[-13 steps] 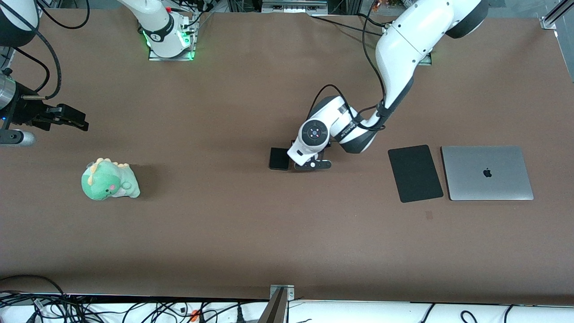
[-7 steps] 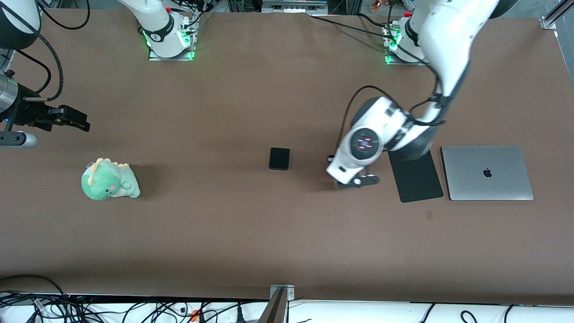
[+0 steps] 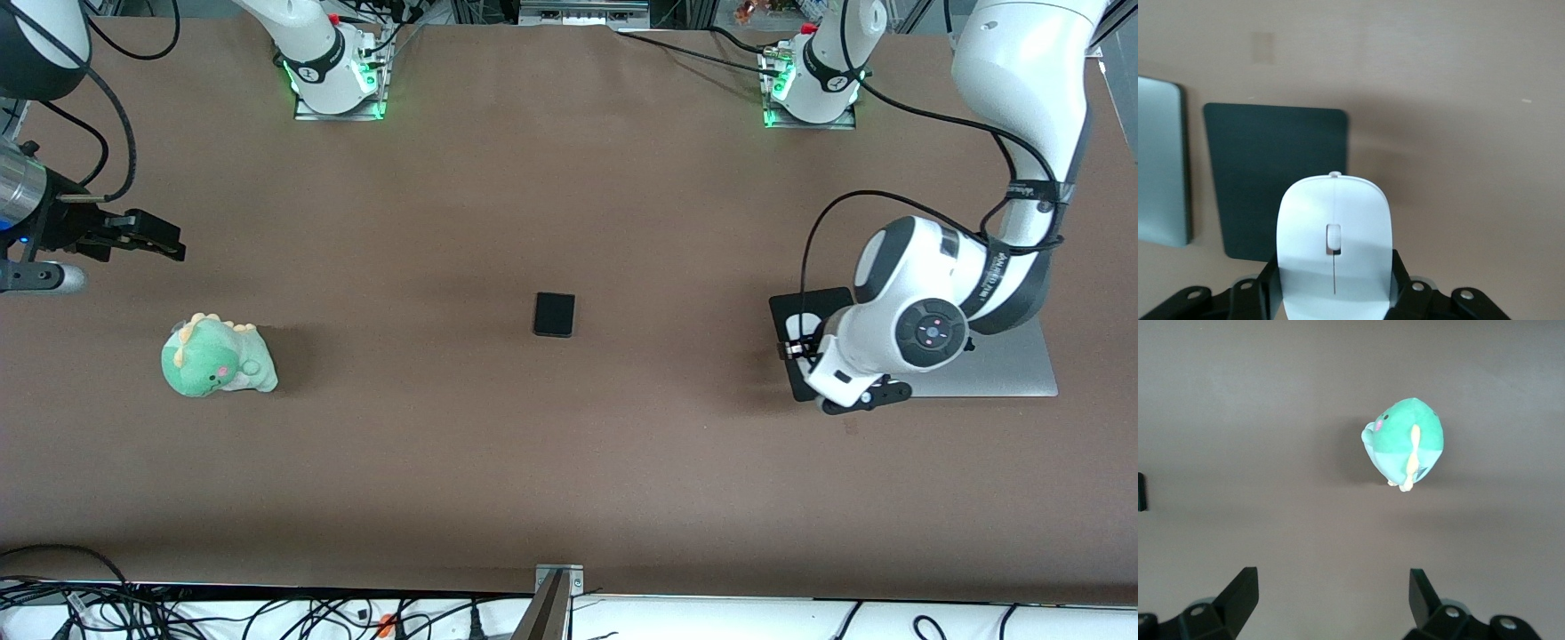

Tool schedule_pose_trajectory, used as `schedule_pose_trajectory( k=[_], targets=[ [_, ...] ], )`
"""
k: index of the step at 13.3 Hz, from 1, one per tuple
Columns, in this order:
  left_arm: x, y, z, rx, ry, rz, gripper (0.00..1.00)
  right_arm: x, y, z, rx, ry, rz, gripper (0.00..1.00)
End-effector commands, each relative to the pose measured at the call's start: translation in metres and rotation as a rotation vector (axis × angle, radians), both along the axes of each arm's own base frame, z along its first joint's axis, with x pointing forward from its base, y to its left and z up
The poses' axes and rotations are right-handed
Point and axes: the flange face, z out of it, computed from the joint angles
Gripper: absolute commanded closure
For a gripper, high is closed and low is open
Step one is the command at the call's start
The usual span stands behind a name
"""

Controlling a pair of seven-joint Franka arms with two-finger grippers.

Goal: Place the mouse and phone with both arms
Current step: 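Carry the mouse onto the black pad while the right gripper reaches out, then lower the mouse onto the pad while the right gripper reaches the phone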

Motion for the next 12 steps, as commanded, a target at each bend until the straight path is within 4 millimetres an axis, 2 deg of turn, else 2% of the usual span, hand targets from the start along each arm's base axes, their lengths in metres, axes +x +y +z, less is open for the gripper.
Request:
schedule_pose_trajectory(
  k=[1,4,6,9,12],
  targets=[
    [-0.006,0.025,-0.02,0.012,0.044,0.021,1.0,0.0,0.014,-0.003,-0.015,0.016,0.02,0.0],
    [-0.013,0.053,-0.055,0.01,0.102,0.057,1.0,0.007,0.042,-0.027,-0.006,0.05,0.033,0.0],
    [-0.017,0.077,-0.074,0.001,0.137,0.085,1.0,0.017,0.086,-0.05,0.036,0.05,0.021,0.0],
    [-0.02,0.08,-0.1,-0.01,0.162,0.095,1.0,0.03,0.154,-0.092,0.02,0.014,0.002,0.0],
    [-0.024,0.087,-0.126,-0.028,0.137,0.109,1.0,0.026,0.241,-0.142,-0.003,-0.026,-0.062,0.0]
  ],
)
